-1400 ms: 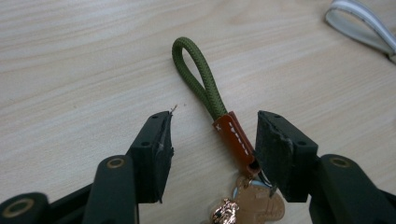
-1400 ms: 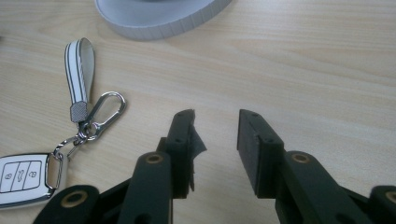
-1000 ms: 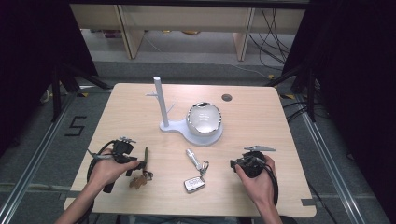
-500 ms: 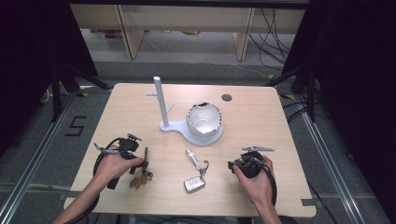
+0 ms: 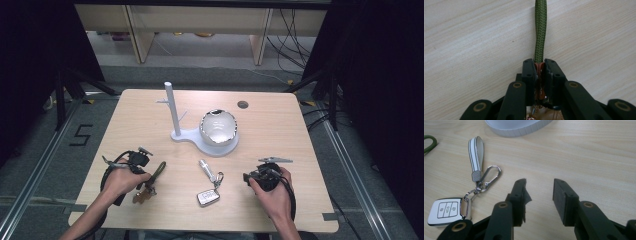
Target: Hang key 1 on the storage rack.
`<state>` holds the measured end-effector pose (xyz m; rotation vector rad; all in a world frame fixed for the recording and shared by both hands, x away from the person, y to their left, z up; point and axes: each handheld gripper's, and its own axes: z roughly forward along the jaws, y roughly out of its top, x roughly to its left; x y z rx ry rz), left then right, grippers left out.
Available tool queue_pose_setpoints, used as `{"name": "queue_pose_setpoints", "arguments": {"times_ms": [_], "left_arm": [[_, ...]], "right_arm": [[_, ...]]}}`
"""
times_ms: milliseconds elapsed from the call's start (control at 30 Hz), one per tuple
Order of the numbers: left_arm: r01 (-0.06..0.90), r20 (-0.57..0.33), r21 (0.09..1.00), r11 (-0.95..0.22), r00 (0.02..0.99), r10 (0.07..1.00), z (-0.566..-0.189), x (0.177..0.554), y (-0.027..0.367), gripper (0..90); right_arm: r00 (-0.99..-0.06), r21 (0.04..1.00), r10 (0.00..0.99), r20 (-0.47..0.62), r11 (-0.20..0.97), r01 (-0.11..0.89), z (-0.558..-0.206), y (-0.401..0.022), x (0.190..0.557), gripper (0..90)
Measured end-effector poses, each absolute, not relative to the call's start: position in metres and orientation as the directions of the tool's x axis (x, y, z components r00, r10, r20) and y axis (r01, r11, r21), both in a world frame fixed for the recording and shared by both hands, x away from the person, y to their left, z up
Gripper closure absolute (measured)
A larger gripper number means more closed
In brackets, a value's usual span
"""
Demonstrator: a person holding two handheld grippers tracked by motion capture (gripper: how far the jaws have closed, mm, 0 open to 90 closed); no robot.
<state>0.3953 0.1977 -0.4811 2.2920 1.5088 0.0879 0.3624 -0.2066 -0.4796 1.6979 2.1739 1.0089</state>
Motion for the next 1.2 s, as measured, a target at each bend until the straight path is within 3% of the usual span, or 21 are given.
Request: {"name": "queue_pose_setpoints", "arguments": {"times_ms": [200,467,633,867,1200], "left_arm": [[0.835,-0.152,0.423,-0.353,0.450,0.880,-0.479,0.388,0.210,79.1],[0.747,-0.153,0.604,-0.277,0.450,0.880,-0.473,0.377,0.223,79.0],[0.678,-0.118,0.675,-0.290,0.488,0.865,-0.468,0.374,0.231,79.0],[0.571,-0.125,0.798,-0.193,0.469,0.874,-0.466,0.375,0.228,79.0],[0.440,-0.086,0.887,-0.137,0.450,0.889,-0.456,0.380,0.225,79.1]], "right_arm": [[-0.326,0.619,0.911,0.254,0.105,0.778,-0.480,-0.208,0.361,63.1],[-0.311,0.620,0.915,0.255,0.092,0.779,-0.477,-0.208,0.361,63.6],[-0.316,0.619,0.911,0.267,0.089,0.781,-0.476,-0.208,0.360,63.6],[-0.330,0.638,0.910,0.249,0.102,0.763,-0.478,-0.209,0.360,63.6],[-0.319,0.637,0.914,0.250,0.093,0.765,-0.477,-0.209,0.360,63.6]]}}
